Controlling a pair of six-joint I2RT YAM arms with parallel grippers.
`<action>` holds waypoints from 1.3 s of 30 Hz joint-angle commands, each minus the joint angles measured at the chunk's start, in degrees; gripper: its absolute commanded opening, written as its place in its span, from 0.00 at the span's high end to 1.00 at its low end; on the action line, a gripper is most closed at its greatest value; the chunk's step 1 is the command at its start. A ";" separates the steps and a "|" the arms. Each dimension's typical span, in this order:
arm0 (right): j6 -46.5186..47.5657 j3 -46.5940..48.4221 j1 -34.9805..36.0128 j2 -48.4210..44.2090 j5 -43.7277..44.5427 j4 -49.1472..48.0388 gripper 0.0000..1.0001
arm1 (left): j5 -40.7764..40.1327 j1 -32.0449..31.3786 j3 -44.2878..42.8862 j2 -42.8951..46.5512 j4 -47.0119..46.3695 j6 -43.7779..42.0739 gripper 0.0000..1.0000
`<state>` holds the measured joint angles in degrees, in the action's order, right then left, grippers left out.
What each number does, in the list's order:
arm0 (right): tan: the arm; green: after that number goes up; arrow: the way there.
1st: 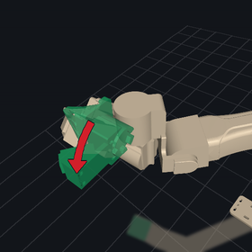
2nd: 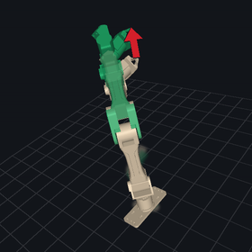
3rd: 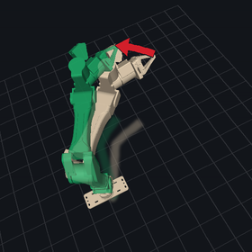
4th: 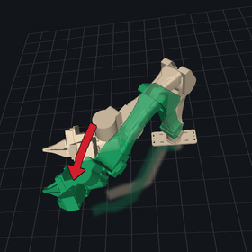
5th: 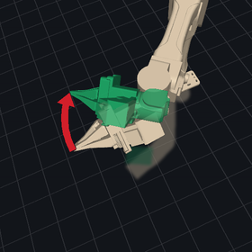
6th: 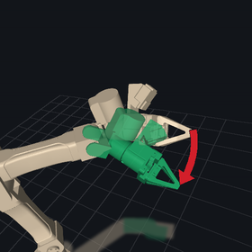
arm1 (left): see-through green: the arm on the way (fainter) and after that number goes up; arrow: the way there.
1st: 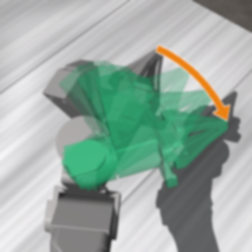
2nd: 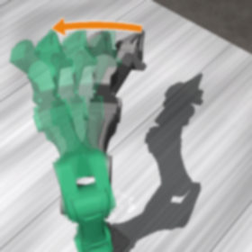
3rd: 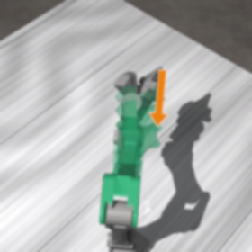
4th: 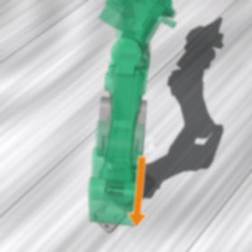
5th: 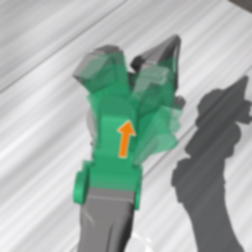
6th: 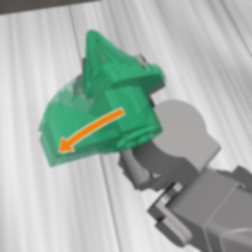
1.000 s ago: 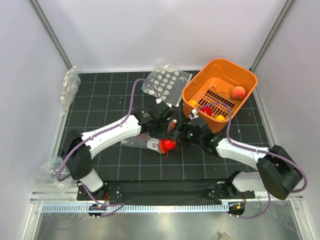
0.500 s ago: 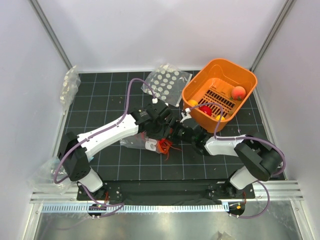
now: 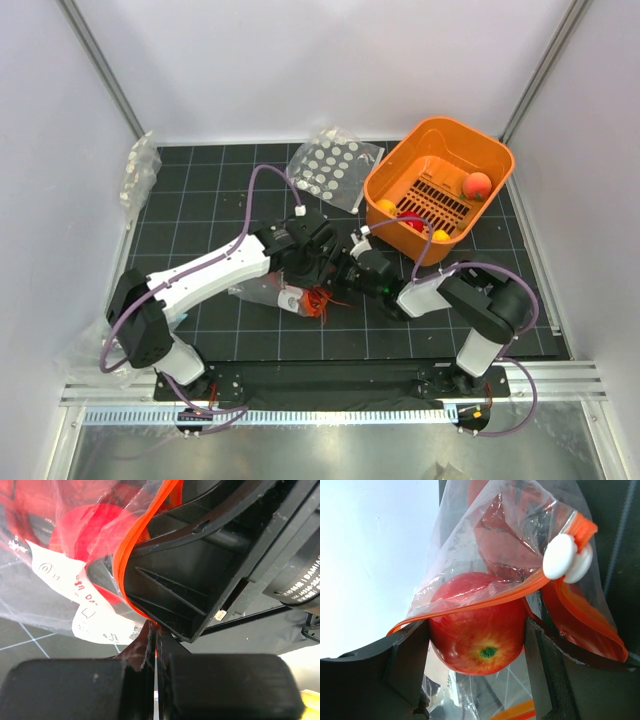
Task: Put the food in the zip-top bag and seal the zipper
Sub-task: Place the fake fruit in the zipper food storage bag.
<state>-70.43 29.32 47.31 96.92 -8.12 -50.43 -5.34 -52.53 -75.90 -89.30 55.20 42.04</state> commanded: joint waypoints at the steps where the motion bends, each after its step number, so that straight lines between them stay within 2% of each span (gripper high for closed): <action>1: -0.14 -0.31 2.44 0.72 -4.27 -7.92 0.58 | 0.60 -0.11 2.76 4.38 -9.05 2.17 1.00; 2: -0.06 -0.84 2.44 0.20 -4.10 -7.92 0.43 | 0.51 -0.03 3.64 5.09 -10.01 2.52 1.00; 5: 0.82 -2.24 2.44 -1.12 -3.31 -6.79 0.29 | 0.60 0.24 5.93 7.46 -11.16 2.96 1.00; 11: 4.60 -1.99 2.44 -5.69 -2.34 0.50 0.27 | 0.33 0.24 7.17 9.14 -11.17 2.87 1.00; 15: 8.38 -0.67 2.87 -10.86 -0.67 9.63 0.14 | 0.60 0.24 8.57 9.84 -11.52 3.40 1.00; 20: 8.82 -0.93 3.14 -11.67 -0.58 10.80 0.08 | 0.60 0.24 9.63 10.72 -11.78 3.57 1.00; 21: 8.13 -1.02 3.31 -11.06 -0.93 10.27 0.09 | 0.60 0.24 9.80 11.07 -11.96 3.57 1.00; 22: 7.86 -1.11 3.40 -9.84 -1.37 8.62 0.27 | 0.60 0.24 9.80 11.16 -11.87 3.57 1.00; 23: 7.25 -1.02 3.49 -8.95 -2.24 7.47 0.35 | 0.60 0.24 9.80 11.34 -11.87 3.57 1.00; 24: 6.37 -0.93 3.67 -8.25 -2.43 5.54 0.49 | 0.51 0.24 9.89 11.42 -11.78 3.57 1.00; 25: 5.93 -0.58 4.02 -7.63 -2.69 4.91 0.54 | 0.42 0.24 9.81 11.69 -11.61 3.57 1.00; 28: 5.13 0.21 4.98 -5.78 -3.13 3.59 0.56 | 0.42 0.24 9.80 11.95 -11.43 3.57 1.00; 29: 5.13 0.38 5.16 -5.52 -3.48 3.50 0.59 | 0.51 0.24 9.80 11.95 -11.43 3.57 1.00; 30: 5.13 0.65 5.34 -5.26 -3.66 3.15 0.67 | 0.51 0.24 9.80 12.04 -11.43 3.57 1.00; 32: 4.78 0.91 5.60 -4.38 -4.09 2.63 0.68 | 0.60 0.15 9.80 11.95 -11.43 3.75 1.00; 34: 4.34 0.91 5.69 -3.68 -4.80 0.78 0.60 | 0.77 0.24 9.80 11.86 -11.52 3.75 1.00; 35: 3.47 0.83 5.86 -2.89 -5.06 -0.44 0.46 | 1.03 0.24 9.80 11.86 -11.52 3.84 1.00; 37: 2.76 -0.05 5.87 -2.53 -4.63 -1.94 0.31 | 1.04 0.24 9.80 11.95 -11.61 3.84 1.00; 39: 2.23 -1.28 5.95 -3.23 -3.66 -2.65 0.25 | 0.86 0.24 9.89 12.13 -11.52 3.84 1.00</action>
<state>-67.83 28.08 51.27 93.89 -10.04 -47.79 -4.91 -52.36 -65.36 -78.89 50.37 44.82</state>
